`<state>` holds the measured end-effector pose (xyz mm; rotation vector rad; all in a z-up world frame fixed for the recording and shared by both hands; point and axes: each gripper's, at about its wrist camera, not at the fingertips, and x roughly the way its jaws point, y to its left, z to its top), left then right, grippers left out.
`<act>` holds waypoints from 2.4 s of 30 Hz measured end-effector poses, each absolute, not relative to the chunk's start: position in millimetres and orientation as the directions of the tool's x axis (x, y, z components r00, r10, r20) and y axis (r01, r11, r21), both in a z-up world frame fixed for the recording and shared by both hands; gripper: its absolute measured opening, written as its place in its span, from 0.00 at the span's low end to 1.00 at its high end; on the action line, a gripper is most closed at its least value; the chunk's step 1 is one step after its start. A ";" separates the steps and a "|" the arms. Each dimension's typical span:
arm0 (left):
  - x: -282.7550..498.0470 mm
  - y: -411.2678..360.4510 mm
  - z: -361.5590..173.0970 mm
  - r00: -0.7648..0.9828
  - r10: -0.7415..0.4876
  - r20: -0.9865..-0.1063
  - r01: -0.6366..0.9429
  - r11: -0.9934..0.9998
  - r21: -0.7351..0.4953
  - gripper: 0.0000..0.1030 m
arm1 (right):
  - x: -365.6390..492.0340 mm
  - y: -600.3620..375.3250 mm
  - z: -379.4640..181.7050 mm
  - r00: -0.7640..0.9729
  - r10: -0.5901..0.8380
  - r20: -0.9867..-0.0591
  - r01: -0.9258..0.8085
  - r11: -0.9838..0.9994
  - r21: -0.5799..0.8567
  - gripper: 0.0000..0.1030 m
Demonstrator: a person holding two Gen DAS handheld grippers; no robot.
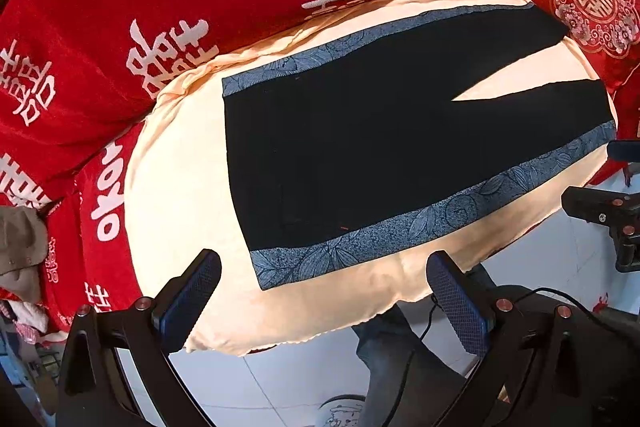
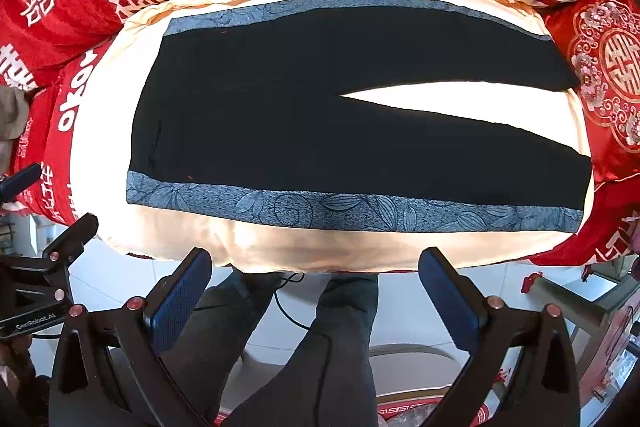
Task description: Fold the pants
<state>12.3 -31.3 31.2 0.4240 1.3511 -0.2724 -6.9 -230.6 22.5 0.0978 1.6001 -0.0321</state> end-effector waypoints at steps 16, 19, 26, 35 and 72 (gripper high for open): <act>21.1 -34.3 36.3 0.240 0.070 -0.968 0.418 0.893 0.168 1.00 | 0.2 -228.3 30.5 -0.001 0.011 -1.000 0.063 0.998 0.011 1.00; 19.9 -34.1 36.1 0.241 0.071 -0.968 0.418 0.893 0.170 1.00 | -0.3 -229.7 29.9 -0.003 0.010 -1.000 0.072 0.997 0.010 1.00; 18.2 -35.2 36.2 0.245 0.073 -0.967 0.419 0.891 0.174 1.00 | -0.4 -231.5 29.5 -0.007 0.012 -1.000 0.080 0.997 0.012 1.00; 18.1 -34.4 36.0 0.241 0.076 -0.967 0.410 0.895 0.173 1.00 | -0.5 -229.9 28.5 -0.015 0.012 -1.000 0.077 0.997 0.011 1.00; 7.2 -56.9 39.0 0.178 0.136 -0.975 0.153 0.975 0.164 1.00 | -10.5 -294.8 12.6 -0.036 0.204 -0.978 0.166 0.967 0.195 1.00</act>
